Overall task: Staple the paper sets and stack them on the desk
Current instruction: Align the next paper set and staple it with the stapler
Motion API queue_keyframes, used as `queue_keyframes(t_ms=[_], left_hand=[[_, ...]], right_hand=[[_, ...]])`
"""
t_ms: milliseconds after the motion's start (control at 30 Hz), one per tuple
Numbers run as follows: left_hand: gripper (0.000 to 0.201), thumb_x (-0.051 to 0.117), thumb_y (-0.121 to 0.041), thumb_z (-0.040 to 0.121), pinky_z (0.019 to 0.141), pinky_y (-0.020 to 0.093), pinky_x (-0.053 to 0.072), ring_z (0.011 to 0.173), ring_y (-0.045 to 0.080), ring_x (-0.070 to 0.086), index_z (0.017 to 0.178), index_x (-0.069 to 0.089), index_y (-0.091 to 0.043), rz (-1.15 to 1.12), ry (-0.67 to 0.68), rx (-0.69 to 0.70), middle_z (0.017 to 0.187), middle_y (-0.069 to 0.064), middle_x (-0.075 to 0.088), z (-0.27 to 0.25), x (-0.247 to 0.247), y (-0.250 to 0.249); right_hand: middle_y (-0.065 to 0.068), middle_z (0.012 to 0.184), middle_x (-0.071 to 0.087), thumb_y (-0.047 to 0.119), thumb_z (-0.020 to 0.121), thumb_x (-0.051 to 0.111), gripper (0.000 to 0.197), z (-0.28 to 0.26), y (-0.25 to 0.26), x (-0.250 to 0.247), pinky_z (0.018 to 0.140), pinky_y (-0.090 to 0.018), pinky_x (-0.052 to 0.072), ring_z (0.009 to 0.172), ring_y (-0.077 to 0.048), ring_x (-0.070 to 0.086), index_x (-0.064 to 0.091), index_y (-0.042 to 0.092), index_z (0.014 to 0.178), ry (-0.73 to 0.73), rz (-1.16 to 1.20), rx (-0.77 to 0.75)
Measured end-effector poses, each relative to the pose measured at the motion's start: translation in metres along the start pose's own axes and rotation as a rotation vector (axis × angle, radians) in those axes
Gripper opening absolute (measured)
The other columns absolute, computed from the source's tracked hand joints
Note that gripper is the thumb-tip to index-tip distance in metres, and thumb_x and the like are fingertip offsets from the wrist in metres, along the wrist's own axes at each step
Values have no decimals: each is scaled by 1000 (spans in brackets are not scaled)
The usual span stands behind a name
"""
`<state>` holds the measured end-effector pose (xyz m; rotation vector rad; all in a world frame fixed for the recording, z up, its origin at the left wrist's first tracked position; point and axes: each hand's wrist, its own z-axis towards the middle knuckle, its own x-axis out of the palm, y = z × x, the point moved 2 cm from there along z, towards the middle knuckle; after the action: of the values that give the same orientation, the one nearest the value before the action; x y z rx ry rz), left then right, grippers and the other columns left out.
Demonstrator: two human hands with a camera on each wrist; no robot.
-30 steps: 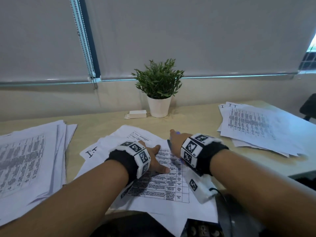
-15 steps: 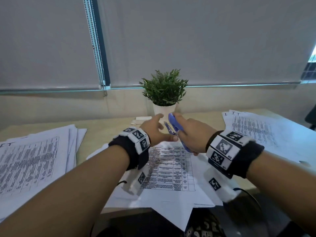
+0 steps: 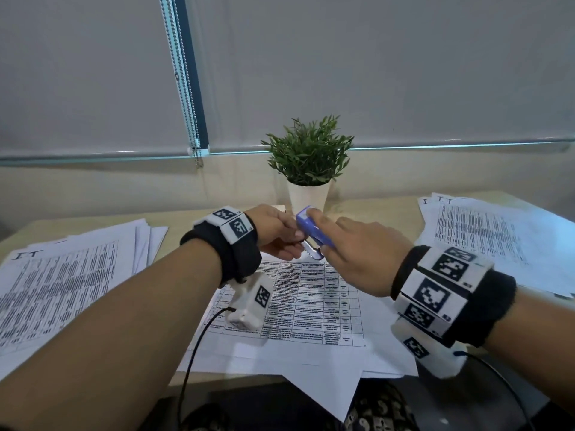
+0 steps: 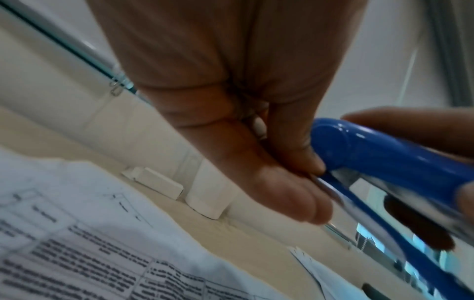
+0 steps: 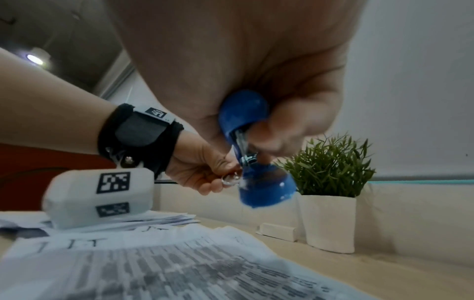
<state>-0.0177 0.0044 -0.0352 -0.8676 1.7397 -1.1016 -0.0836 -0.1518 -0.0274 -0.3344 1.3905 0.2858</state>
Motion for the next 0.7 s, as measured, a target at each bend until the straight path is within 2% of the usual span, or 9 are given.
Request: queue_keyframes(t_ms=[67,133,233,300,367,433,567,633,700], left_hand=[[24,48,4,93,43,16,50,46,15,57,72,56,-4,-99,-77,-36,53,8,58,7,1,-1],[27,43,1,96,37,14,42,48,16,46,70,49,-5,-174,-205,-61,61,9,46,16,-6,-1],[21,52,-1,93,40,17,49,36,12,55,72,56,-2,-179,-348,-64,65,13,53,27,-28,5],[13,60,-2,88,47,21,55,42,14,59,76,63,-1,-142,-372,-64,68,13,60,30,-40,11],[5,67,-5,84,53,23,57,51,16,58,79,68,-3,-90,-390,-65,66,11,61,29,-48,16],[4,70,-10,81,54,20,57,55,16,57,83,71,-6,-3,-418,-50,65,10,61,26,-55,20],[6,72,-8,79,55,17,57,56,18,56,84,74,-10,73,-489,-3,66,11,63,18,-70,25],[8,73,-4,77,52,16,56,55,18,57,80,74,-11,63,-510,22,62,9,64,11,-77,25],[12,75,-2,74,51,17,56,48,13,58,72,73,-14,35,-523,47,51,3,64,2,-84,25]], right_hand=[[-6,114,56,41,98,25,56,7,-10,2,75,-37,44,92,-33,58,4,30,148,-1,-31,29],[-6,92,56,38,97,25,54,22,-28,11,70,-35,43,79,-29,53,11,27,147,81,-6,121],[-3,75,48,29,94,39,43,55,-64,29,68,-32,42,74,-27,50,32,17,134,217,7,291],[-4,83,50,26,96,37,23,79,-86,39,71,-32,41,78,-26,50,43,11,113,278,12,366],[-7,91,54,27,98,33,16,101,-110,52,77,-34,42,82,-26,52,43,14,97,309,27,404],[-9,95,62,24,95,39,10,122,-129,63,83,-38,48,83,-27,58,43,18,88,297,3,401],[4,79,48,27,94,44,13,145,-145,79,77,-35,42,73,-23,49,36,19,87,305,-72,412],[4,75,46,30,91,47,16,152,-150,87,75,-34,45,68,-21,50,39,21,81,325,-104,375],[4,81,49,33,92,46,12,152,-149,85,72,-34,47,67,-19,51,47,22,96,330,-143,348]])
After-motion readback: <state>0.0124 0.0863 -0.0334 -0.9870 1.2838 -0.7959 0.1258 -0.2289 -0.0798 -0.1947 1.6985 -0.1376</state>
